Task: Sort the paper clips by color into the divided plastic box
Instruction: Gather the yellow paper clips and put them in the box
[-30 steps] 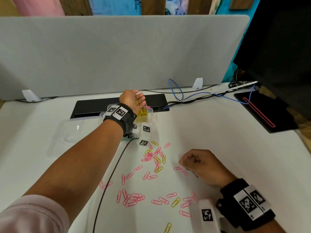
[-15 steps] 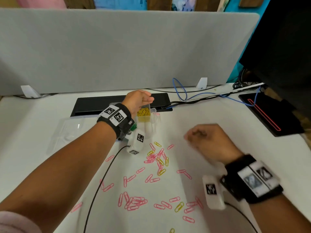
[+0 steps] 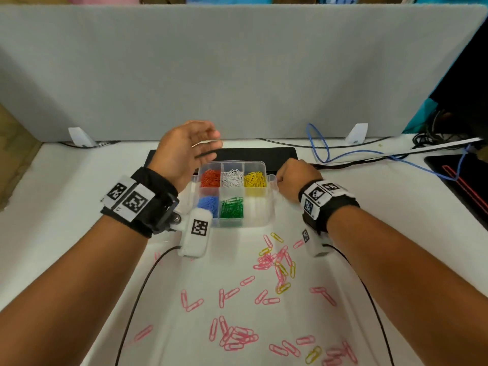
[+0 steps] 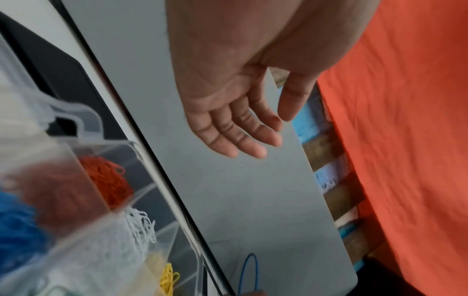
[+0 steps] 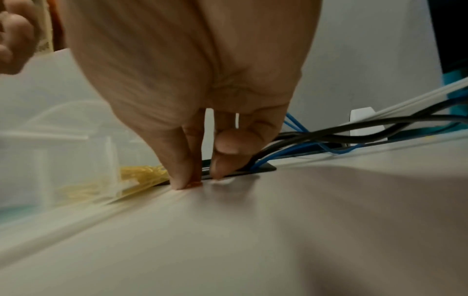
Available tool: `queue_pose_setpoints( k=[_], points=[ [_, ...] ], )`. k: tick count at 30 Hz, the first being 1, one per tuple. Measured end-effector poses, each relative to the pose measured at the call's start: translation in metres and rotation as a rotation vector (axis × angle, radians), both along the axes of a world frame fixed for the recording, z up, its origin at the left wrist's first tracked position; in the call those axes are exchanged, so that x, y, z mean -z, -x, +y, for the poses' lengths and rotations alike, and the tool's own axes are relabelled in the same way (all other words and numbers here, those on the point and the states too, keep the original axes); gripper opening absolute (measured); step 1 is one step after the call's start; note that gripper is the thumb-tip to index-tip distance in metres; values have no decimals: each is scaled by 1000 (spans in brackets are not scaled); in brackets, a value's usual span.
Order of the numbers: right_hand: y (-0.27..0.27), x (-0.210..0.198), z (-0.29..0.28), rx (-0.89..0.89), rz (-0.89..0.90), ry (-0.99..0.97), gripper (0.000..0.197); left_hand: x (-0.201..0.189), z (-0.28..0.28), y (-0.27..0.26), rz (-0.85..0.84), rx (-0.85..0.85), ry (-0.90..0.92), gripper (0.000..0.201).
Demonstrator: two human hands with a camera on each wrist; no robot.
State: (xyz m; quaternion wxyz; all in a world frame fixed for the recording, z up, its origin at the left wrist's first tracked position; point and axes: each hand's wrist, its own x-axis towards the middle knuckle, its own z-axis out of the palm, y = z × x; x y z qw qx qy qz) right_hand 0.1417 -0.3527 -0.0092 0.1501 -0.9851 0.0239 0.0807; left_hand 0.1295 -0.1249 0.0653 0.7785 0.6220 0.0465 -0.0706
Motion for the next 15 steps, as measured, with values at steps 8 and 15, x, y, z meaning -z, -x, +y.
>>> queue_pose_setpoints(
  k=[8, 15],
  points=[
    [28, -4, -12, 38, 58, -11, 9, 31, 40, 39, 122, -52, 46, 12],
    [115, -27, -14, 88, 32, -444, 8, 45, 22, 76, 154, 84, -39, 9]
  ],
)
